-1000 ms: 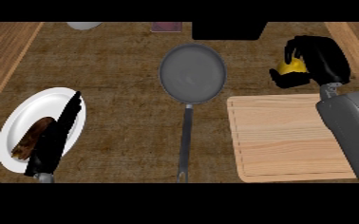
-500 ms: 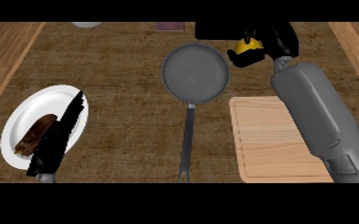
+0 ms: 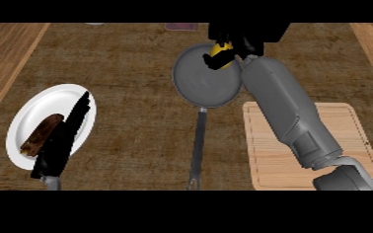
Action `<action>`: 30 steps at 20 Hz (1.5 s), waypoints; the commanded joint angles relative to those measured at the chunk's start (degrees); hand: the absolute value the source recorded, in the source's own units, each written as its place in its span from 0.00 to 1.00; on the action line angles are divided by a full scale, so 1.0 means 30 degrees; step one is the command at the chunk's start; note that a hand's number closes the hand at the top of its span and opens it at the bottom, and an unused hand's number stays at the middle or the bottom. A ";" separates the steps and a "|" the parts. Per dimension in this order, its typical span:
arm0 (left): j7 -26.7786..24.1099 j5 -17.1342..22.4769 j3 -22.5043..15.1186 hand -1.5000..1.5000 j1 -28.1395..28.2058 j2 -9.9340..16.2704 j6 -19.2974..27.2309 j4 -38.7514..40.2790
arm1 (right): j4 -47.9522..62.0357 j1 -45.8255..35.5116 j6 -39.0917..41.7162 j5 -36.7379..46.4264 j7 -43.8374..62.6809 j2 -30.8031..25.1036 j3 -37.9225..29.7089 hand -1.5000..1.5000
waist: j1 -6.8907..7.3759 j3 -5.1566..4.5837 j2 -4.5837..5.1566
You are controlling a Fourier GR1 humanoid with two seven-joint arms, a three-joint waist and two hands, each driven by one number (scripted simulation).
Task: Pick the lemon from the cutting board and place it in the pan
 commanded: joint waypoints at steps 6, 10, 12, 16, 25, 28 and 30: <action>0.0896 -0.0182 -0.0714 0.50 -0.1250 -0.0522 -0.0160 -0.0206 | 0.5585 -0.2256 0.0120 0.1759 -0.0297 0.1792 0.1006 1.00 | 0.0829 -0.0002 0.0417; 0.0548 -0.0090 -0.0727 0.50 -0.1285 -0.0343 -0.0509 0.0103 | 0.6163 -0.1504 0.1579 -0.2305 0.0290 0.1980 -0.2407 0.00 | 0.1117 0.0032 0.0563; 0.0449 -0.0053 -0.0556 0.50 -0.1654 -0.0144 -0.0638 0.0322 | 0.6638 -0.1160 0.1780 -0.3061 0.0001 0.1987 -0.2896 0.00 | 0.1299 0.0033 0.0632; 0.0308 -0.0492 -0.1024 0.50 -0.1529 -0.0769 -0.0061 0.0114 | 0.5892 -0.0664 0.0464 -0.4887 -0.2588 0.1994 -0.4486 0.00 | 0.1318 0.0067 0.0595; 0.0292 -0.0487 -0.0759 0.50 -0.1233 -0.0815 0.0100 0.0438 | 0.5008 -0.0998 -0.3691 -0.7580 -0.5428 0.1997 -0.7301 0.00 | 0.0748 0.0039 0.0424; 0.0231 0.0020 -0.0204 0.50 -0.0691 -0.0171 -0.0447 0.0097 | 0.4881 -0.1274 -0.4409 -0.8540 -0.5061 0.0881 -0.8616 0.00 | 0.0539 0.0031 0.0289; 0.0313 -0.0233 -0.0241 0.50 -0.0410 -0.0296 -0.0100 -0.0216 | 0.5102 -0.0829 -0.4770 -0.8948 -0.5516 0.0432 -0.9197 0.00 | 0.0516 0.0036 0.0294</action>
